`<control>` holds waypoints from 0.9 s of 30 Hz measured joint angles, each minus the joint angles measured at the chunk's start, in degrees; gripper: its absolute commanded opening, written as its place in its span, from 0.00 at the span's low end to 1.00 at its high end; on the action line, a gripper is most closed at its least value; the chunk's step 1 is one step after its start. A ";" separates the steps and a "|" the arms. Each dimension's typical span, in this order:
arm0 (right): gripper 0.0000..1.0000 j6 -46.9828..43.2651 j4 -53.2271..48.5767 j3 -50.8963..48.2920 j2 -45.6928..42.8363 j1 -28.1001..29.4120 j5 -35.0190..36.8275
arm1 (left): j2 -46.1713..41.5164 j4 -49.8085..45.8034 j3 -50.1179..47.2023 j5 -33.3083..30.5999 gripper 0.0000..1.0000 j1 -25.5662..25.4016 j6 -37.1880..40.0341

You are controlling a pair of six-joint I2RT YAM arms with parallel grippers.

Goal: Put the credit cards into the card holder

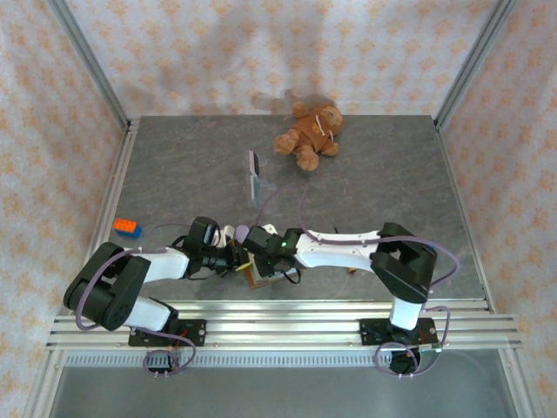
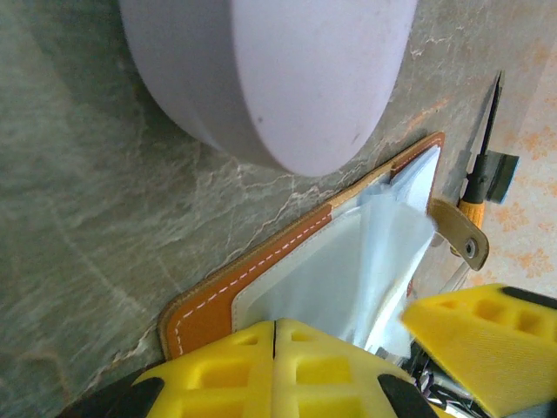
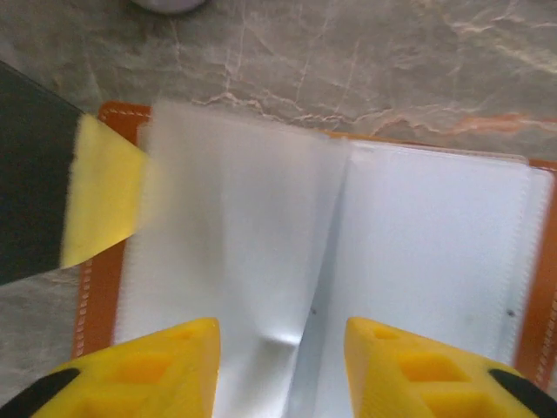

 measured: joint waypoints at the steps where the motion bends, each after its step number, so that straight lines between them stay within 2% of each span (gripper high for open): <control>1: 0.53 -0.31 -0.50 0.26 -0.46 0.00 0.28 | 0.11 0.09 0.00 0.09 0.00 0.00 0.02; 10: 0.67 -1.88 -1.40 2.19 0.57 1.27 1.27 | 1.29 2.19 0.00 0.94 0.00 0.00 0.00; 13: 0.76 -2.95 -1.03 2.19 0.72 2.34 1.27 | 1.44 2.45 0.00 0.98 0.00 0.00 0.00; 19: 0.76 -3.91 0.07 2.23 4.90 3.98 1.79 | 1.62 2.69 0.00 1.09 0.00 0.02 -0.02; 27: 0.67 -3.72 0.20 2.23 5.49 4.57 4.70 | 1.64 2.97 0.00 1.01 0.00 0.00 -0.02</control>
